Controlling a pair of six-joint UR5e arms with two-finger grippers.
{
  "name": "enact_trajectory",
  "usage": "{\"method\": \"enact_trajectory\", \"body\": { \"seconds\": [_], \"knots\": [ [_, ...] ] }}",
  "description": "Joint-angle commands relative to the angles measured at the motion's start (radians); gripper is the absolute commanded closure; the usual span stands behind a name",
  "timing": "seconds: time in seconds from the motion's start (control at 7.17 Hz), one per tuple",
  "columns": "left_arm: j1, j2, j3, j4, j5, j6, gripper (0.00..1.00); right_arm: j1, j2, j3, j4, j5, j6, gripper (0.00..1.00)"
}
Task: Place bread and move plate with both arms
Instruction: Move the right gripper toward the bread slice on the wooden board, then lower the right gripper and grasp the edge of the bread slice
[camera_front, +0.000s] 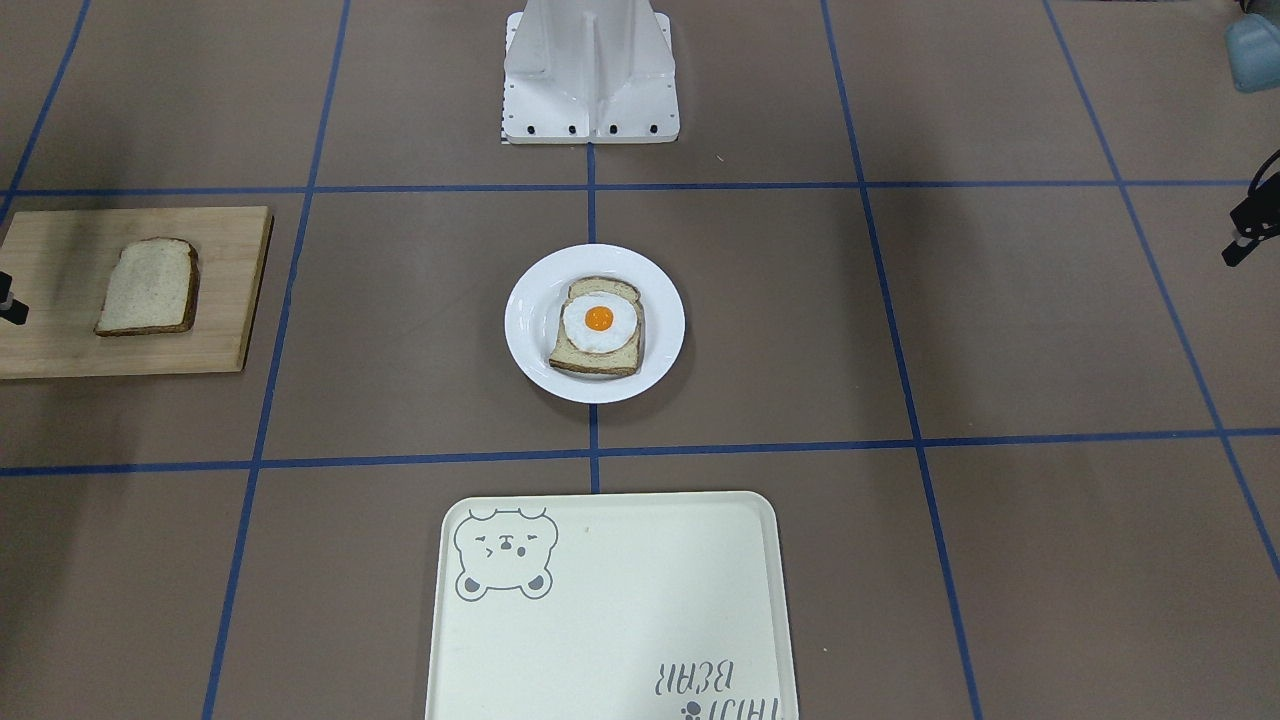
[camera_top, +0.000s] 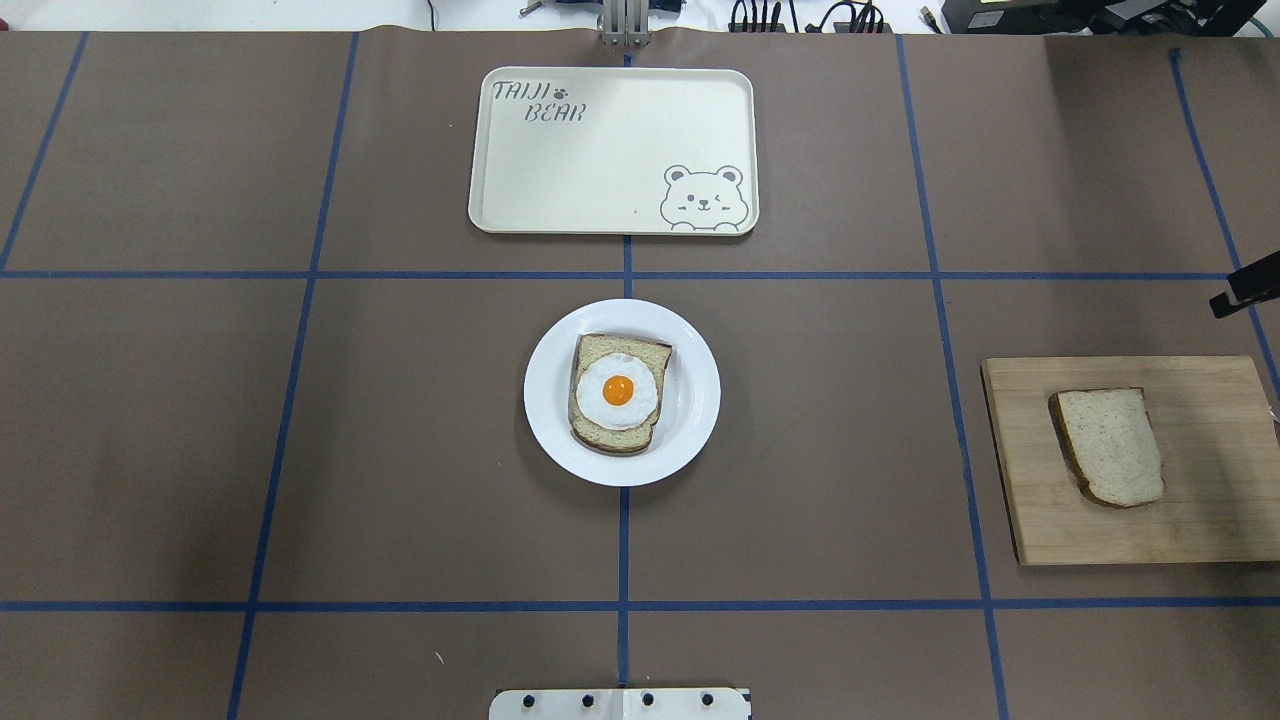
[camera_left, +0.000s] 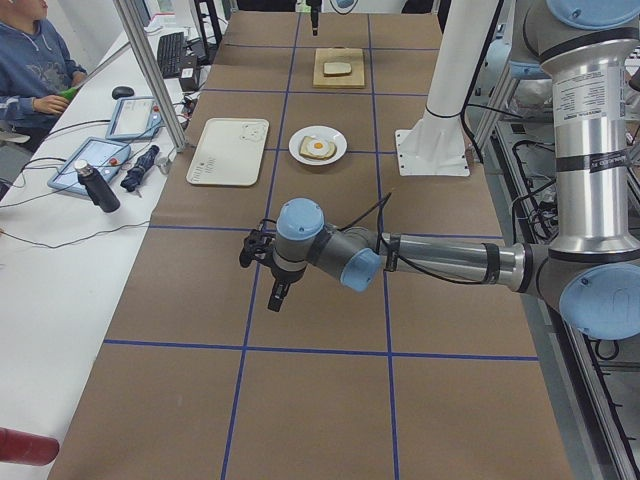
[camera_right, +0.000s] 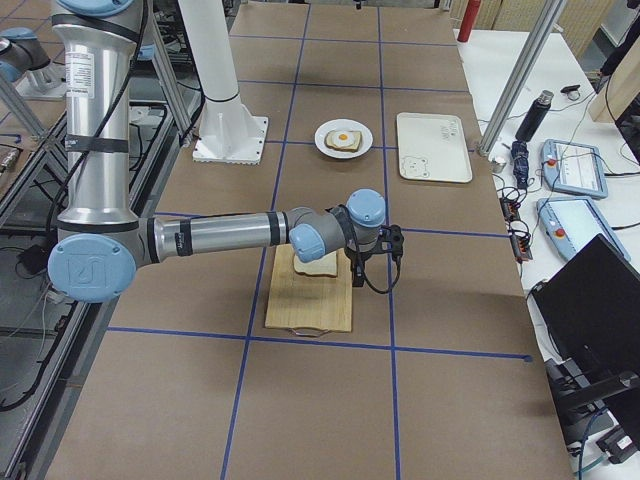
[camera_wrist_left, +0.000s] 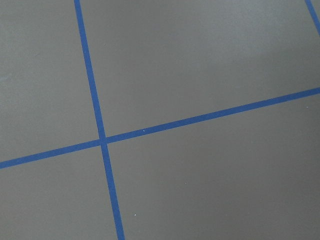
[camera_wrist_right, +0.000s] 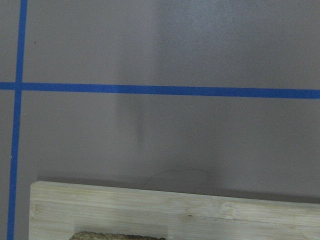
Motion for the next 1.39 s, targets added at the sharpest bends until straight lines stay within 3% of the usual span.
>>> {"method": "enact_trajectory", "body": {
  "seconds": [0.0, 0.42, 1.25],
  "knots": [
    [0.000, -0.008, -0.005, 0.002, 0.000, -0.007, 0.01, -0.098, -0.070, -0.033, 0.244, -0.027, 0.179, 0.06],
    [0.000, -0.009, -0.006, 0.002, 0.000, -0.015, 0.01, -0.179, -0.090, -0.034, 0.260, -0.056, 0.180, 0.06],
    [-0.001, -0.013, -0.014, 0.002, 0.000, -0.029, 0.01, -0.219, -0.085, -0.054, 0.260, -0.076, 0.180, 0.24]
  ]
}}
